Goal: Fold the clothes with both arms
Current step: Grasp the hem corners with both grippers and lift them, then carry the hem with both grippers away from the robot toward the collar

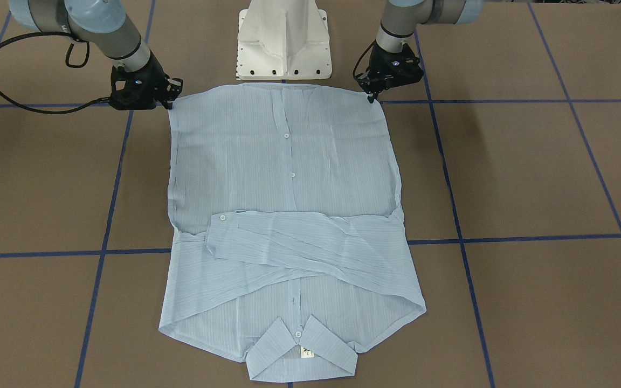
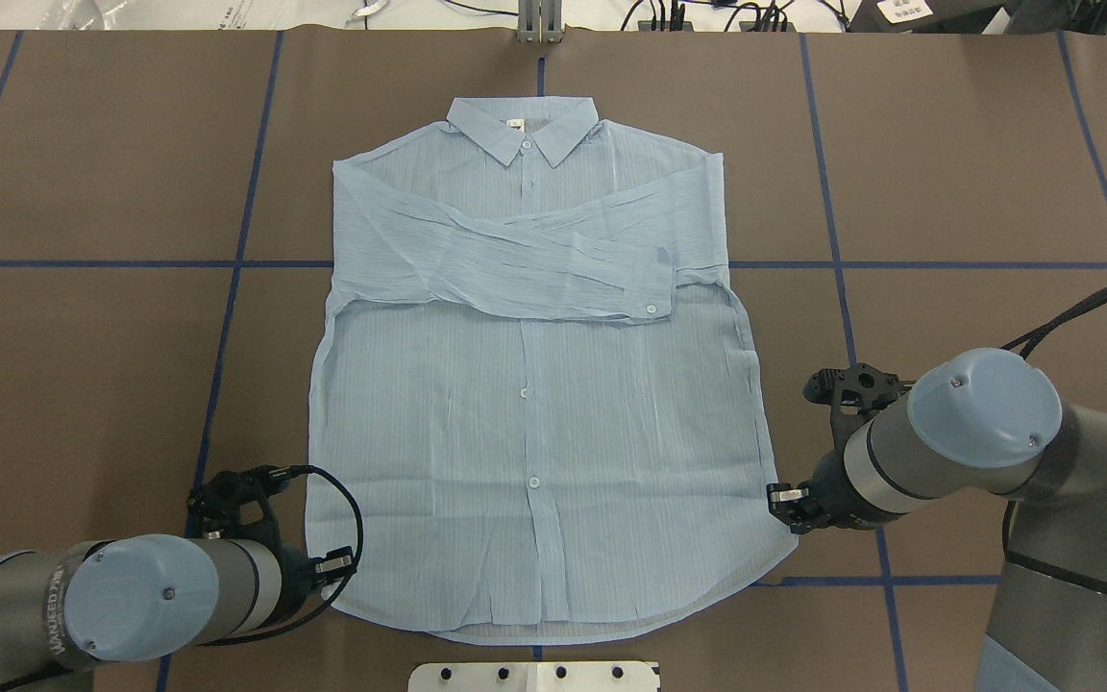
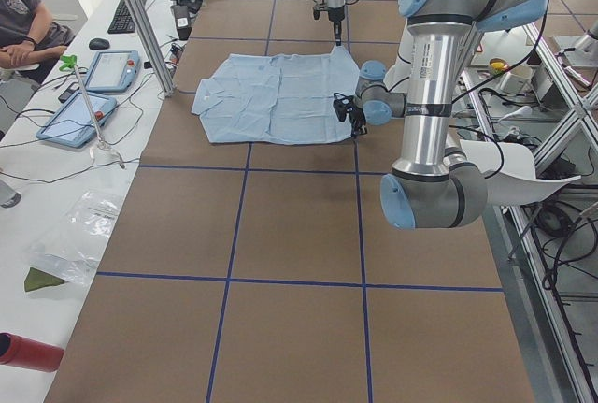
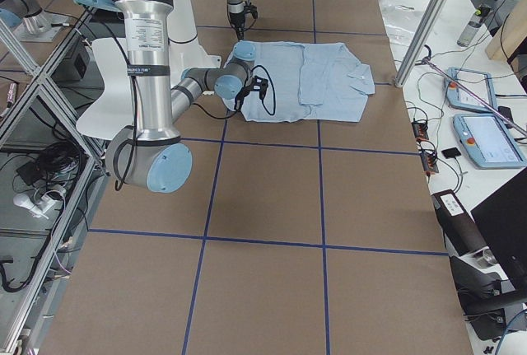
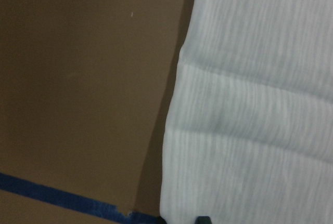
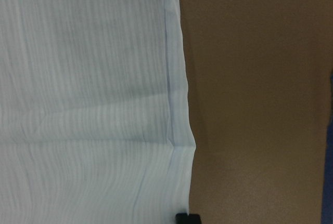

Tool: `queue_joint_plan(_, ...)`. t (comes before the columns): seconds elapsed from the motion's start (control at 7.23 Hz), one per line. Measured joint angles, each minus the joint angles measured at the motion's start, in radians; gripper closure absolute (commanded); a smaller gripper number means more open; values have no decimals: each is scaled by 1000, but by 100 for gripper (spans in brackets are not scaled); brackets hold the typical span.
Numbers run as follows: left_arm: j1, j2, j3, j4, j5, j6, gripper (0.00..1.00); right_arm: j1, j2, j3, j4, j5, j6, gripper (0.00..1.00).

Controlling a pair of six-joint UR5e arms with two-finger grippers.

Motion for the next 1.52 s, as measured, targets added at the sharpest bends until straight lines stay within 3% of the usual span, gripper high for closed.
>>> queue_joint_plan(0.55, -38, 14, -54, 4, -8, 54, 100, 97, 9, 6, 7, 74, -6, 100)
queue_joint_plan(1.11, -205, 10, -45, -2, -54, 281, 100, 171, 42, -10, 11, 102, -15, 100)
queue_joint_plan(1.52, -307, -42, -36, -9, -97, 335, 100, 248, 142, -70, 8, 114, -11, 100)
